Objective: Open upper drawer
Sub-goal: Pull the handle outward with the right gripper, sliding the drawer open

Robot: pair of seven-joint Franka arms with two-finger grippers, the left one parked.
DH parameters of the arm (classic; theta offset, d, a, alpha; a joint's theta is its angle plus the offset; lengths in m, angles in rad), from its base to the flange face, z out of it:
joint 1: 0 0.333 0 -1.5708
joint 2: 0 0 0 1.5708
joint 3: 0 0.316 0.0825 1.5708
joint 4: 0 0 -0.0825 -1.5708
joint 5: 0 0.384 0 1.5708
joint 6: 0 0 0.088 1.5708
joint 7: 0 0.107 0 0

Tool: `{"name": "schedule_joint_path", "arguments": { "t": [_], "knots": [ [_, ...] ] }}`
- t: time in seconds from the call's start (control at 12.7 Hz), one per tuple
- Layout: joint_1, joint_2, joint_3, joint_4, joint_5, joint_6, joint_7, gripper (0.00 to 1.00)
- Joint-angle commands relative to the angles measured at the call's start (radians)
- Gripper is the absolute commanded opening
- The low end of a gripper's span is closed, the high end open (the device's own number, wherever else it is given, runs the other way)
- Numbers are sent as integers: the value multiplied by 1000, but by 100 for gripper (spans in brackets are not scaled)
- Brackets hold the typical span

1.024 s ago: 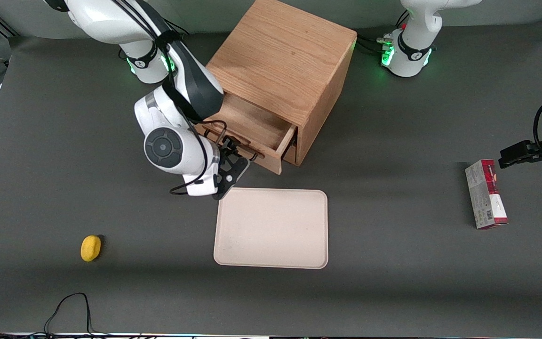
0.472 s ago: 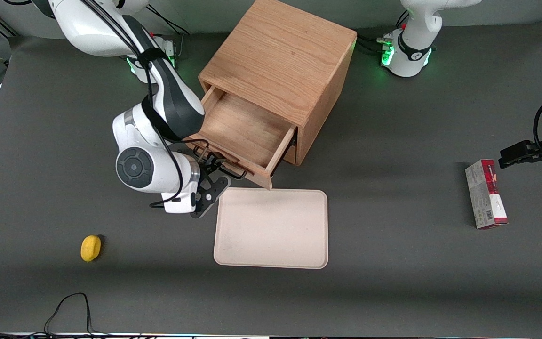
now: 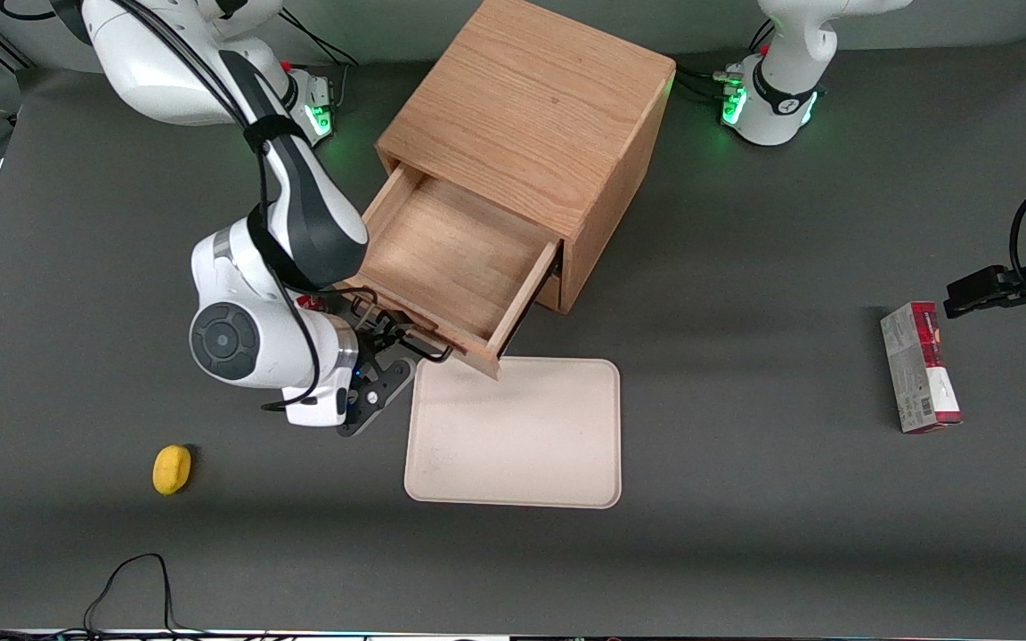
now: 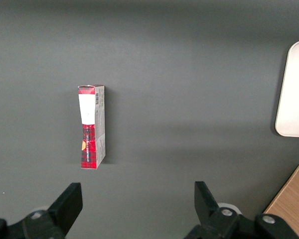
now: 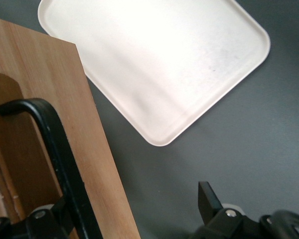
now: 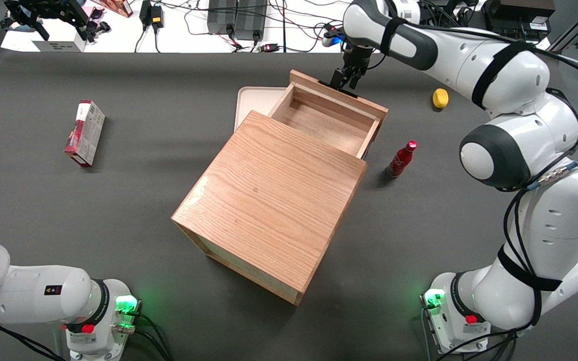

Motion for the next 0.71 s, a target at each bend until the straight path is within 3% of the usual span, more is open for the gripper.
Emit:
{"name": "schedule_joint_path", "arguments": {
  "t": [0.0, 0.63],
  "knots": [
    [-23, 43, 1, 74, 0, 4, -17, 100],
    [-77, 73, 2, 128, 6, 47, -12, 100]
  ]
}}
